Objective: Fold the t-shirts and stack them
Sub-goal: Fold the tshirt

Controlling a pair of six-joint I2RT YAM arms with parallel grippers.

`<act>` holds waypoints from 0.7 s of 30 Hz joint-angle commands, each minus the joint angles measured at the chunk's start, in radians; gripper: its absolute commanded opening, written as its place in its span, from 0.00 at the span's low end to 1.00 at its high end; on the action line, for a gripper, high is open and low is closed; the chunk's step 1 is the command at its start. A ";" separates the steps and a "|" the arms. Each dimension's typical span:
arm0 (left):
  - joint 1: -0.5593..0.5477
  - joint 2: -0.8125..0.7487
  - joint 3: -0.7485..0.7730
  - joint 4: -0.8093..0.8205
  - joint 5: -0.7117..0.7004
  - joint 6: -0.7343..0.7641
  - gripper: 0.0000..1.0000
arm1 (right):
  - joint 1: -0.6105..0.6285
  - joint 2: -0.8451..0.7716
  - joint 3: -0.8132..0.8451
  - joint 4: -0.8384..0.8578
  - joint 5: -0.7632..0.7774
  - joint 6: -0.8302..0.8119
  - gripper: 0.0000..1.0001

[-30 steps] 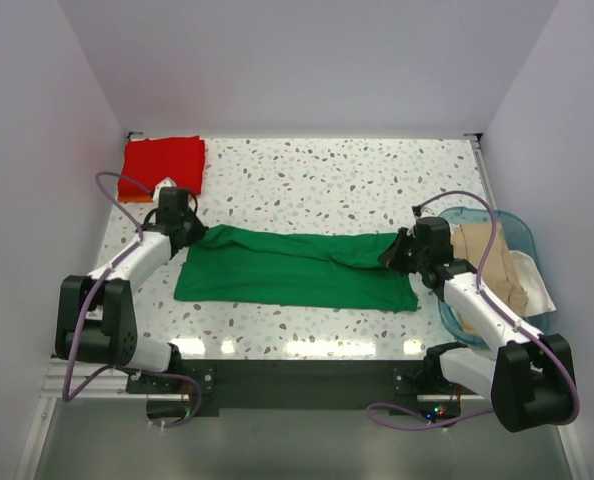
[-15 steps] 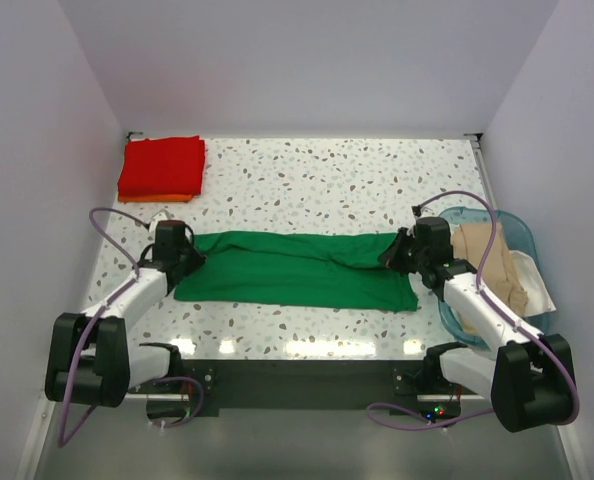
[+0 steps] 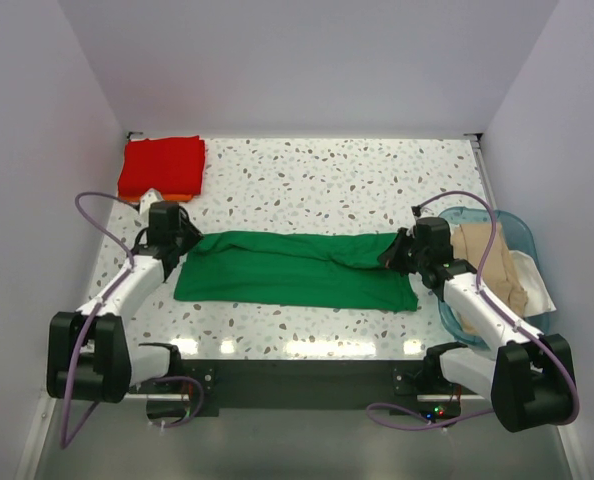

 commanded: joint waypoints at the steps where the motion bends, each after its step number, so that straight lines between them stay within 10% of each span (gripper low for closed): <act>1: 0.016 0.082 0.103 -0.031 -0.047 -0.009 0.45 | -0.002 -0.008 0.010 0.031 -0.022 -0.005 0.00; 21: 0.019 0.279 0.138 0.042 0.059 0.037 0.44 | -0.002 -0.005 0.001 0.038 -0.019 -0.006 0.00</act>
